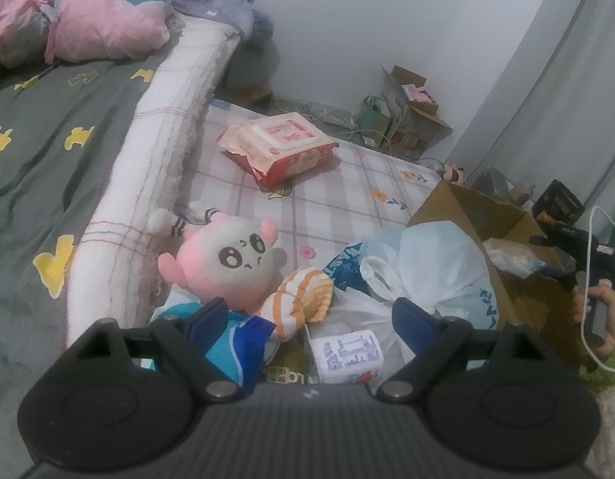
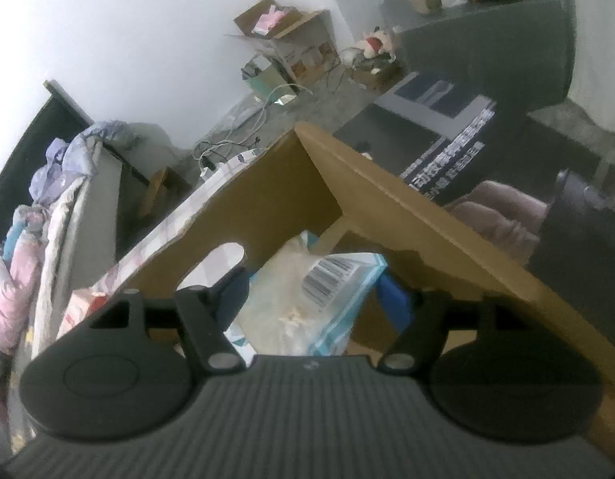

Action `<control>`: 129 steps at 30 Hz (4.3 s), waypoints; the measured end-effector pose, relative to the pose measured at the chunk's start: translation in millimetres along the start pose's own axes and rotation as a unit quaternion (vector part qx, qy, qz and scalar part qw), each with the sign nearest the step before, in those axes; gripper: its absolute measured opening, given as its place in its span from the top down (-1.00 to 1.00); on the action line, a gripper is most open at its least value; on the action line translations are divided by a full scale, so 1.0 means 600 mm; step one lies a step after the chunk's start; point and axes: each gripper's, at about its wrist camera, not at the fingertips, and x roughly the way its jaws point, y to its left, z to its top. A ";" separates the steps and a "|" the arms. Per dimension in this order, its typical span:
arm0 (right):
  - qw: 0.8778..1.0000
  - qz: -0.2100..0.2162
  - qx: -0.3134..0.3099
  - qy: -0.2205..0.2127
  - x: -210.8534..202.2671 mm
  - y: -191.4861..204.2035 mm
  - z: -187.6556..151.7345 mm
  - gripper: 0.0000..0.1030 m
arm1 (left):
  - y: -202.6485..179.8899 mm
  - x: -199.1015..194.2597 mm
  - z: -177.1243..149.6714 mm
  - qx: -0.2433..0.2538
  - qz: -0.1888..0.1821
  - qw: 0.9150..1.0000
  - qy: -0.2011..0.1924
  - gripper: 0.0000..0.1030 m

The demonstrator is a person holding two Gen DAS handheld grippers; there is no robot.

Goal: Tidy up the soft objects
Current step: 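Carry the plastic packet with the right tool into the cardboard box and release, then move the right tool to the blue wet-wipes pack and grasp it, then carry the blue wet-wipes pack with the right tool into the box and release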

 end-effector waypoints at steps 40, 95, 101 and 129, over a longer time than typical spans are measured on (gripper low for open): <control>0.987 0.139 -0.074 0.014 -0.194 0.051 -0.056 -0.04 | 0.013 -0.106 -0.095 0.018 -0.019 0.997 -0.070 -0.83; 0.877 0.300 -0.197 0.320 -0.108 0.449 -0.517 0.22 | 0.066 0.018 -0.115 0.101 0.081 0.991 0.029 -0.54; 0.872 0.332 -0.194 0.303 -0.159 0.441 -0.482 0.26 | 0.030 -0.032 -0.110 0.112 0.092 0.989 -0.004 -0.53; 0.928 0.327 -0.113 0.138 -0.316 0.134 -0.143 0.29 | -0.392 0.013 -0.044 0.227 -0.064 0.970 -0.066 -0.53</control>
